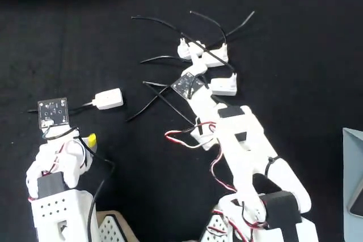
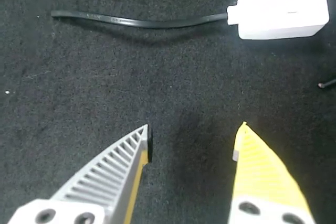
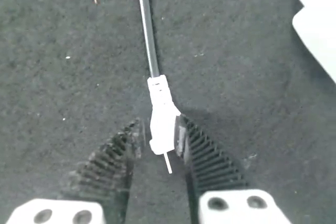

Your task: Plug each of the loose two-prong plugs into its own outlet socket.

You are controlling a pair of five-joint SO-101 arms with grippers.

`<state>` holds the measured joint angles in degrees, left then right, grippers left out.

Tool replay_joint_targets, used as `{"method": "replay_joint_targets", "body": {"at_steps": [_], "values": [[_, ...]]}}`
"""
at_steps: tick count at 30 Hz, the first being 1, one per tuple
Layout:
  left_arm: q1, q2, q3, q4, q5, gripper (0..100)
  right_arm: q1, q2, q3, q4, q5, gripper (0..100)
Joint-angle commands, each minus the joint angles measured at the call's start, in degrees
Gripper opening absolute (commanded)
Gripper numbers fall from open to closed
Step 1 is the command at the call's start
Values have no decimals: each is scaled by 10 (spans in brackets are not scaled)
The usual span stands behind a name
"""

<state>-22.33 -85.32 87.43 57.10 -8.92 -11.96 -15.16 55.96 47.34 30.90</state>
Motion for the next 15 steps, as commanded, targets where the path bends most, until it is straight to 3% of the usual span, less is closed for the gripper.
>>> {"method": "replay_joint_targets", "body": {"at_steps": [1,15], "values": [[7,-5,-6,-11,4,260,21,25,-1,0,4,122],[7,-5,-6,-11,4,260,19,27,-1,0,27,120]]}}
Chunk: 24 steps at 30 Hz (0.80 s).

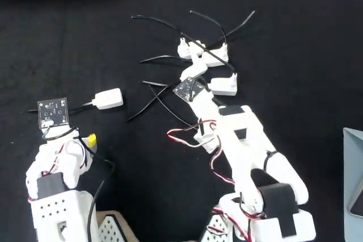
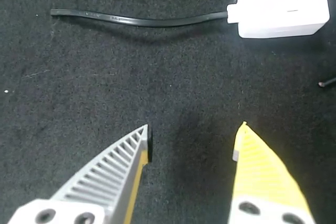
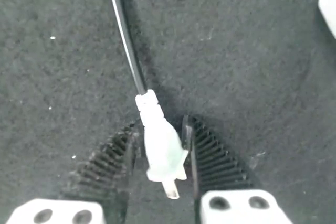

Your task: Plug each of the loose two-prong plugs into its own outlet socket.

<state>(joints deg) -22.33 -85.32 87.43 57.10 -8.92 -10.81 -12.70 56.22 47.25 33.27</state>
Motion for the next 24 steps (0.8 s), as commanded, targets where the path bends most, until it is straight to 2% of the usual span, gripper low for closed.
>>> {"method": "replay_joint_targets", "body": {"at_steps": [1,3,8,13,17,24], "values": [[7,-5,-6,-11,4,260,9,2,-4,1,4,120],[7,-5,-6,-11,4,260,10,0,-4,0,4,113],[7,-5,-6,-11,4,260,10,-3,-30,4,4,12],[7,-5,-6,-11,4,260,-5,-3,-65,54,2,31],[7,-5,-6,-11,4,260,-14,1,-100,126,0,113],[7,-5,-6,-11,4,260,-13,2,-114,153,2,88]]}}
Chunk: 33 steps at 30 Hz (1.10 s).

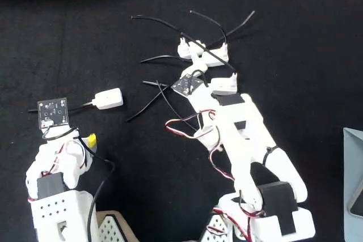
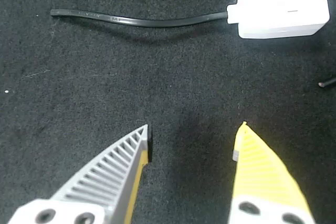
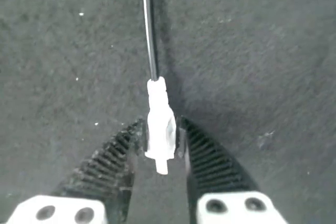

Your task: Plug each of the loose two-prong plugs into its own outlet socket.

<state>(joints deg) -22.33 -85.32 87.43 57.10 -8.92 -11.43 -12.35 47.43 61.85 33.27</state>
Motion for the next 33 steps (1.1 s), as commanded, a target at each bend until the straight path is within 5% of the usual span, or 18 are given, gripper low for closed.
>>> {"method": "replay_joint_targets", "body": {"at_steps": [1,20,26,33], "values": [[7,-5,-6,-11,4,260,-7,-1,-25,8,2,88],[7,-5,-5,-10,4,260,6,63,-80,11,3,11],[7,-5,-7,-11,4,260,-16,7,-104,89,-2,11],[9,-5,-57,-7,8,263,-88,-166,-103,100,-115,11]]}}
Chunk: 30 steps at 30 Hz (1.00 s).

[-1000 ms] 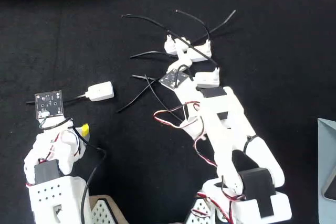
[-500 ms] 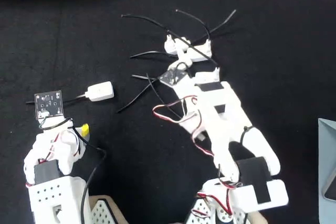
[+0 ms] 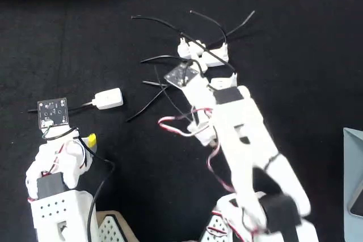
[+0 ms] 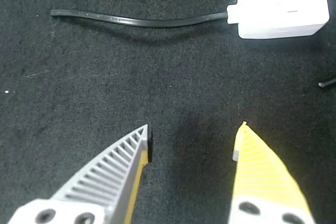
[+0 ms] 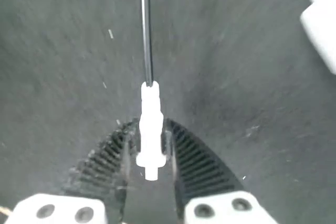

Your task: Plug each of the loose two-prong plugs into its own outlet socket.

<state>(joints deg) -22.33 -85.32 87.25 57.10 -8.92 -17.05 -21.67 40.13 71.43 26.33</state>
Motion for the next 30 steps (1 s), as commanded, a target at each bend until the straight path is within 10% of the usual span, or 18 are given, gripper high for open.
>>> {"method": "replay_joint_targets", "body": {"at_steps": [1,16,30], "values": [[15,-5,-66,-7,8,263,-46,-92,-30,2,-64,11],[183,-5,-109,-95,140,259,-273,-219,27,-154,-262,11],[241,-12,-195,-29,173,259,-307,-241,110,-261,-273,11]]}}
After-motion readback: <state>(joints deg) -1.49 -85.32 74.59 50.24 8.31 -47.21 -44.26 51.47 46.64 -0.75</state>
